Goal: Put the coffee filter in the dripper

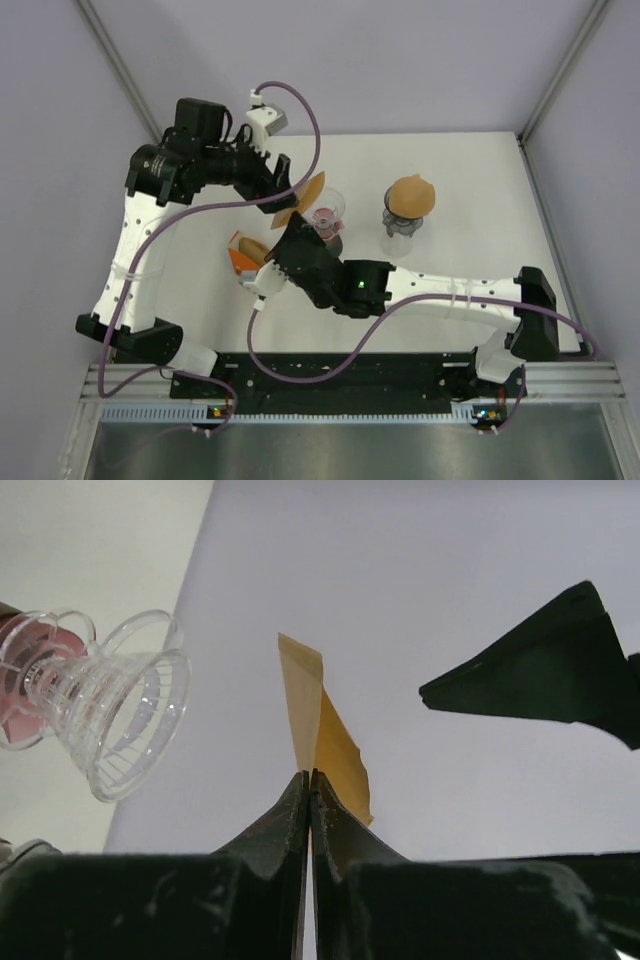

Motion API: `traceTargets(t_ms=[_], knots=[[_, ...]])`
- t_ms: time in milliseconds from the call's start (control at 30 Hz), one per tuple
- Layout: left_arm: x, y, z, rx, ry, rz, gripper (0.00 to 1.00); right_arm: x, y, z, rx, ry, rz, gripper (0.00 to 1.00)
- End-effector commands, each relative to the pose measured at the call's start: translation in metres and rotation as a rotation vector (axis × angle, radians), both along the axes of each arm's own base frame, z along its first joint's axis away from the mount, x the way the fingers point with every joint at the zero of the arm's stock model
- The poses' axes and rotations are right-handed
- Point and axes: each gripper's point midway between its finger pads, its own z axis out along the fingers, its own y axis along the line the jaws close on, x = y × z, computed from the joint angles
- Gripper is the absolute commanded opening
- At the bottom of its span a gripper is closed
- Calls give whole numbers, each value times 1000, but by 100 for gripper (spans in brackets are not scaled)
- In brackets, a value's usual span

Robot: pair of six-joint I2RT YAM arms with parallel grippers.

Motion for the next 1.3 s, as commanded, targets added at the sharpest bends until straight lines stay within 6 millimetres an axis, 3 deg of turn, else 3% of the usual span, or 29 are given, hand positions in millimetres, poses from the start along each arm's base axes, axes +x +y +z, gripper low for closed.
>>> traceTargets(t_ms=[0,167,333,633,800,933,1000,1067,1167,1267], knots=[[-6,-7,-9,91,-20,0,89,-2,-6,31,29,-115,-39,0],[6,-7,-33,194,-14,49,74,-5,-3,33,30,-125,-27,0],[2,-14,-49,239,6,19,59,-5,-4,35,37,-126,-32,0],[21,1,-49,302,-44,118,2,-6,-12,36,63,-104,-40,0],[44,19,-35,284,-104,257,0,-1,-27,34,133,-36,-62,0],[56,26,-15,205,-137,324,0,3,-29,49,384,113,-48,2],[57,21,-6,163,-147,328,0,0,-28,70,566,199,-31,35],[58,18,0,132,-148,337,0,-6,-28,88,732,298,8,59],[63,19,11,110,-173,368,0,-15,-34,111,957,477,89,78],[67,23,20,97,-195,409,0,-14,-49,132,1197,665,128,86]])
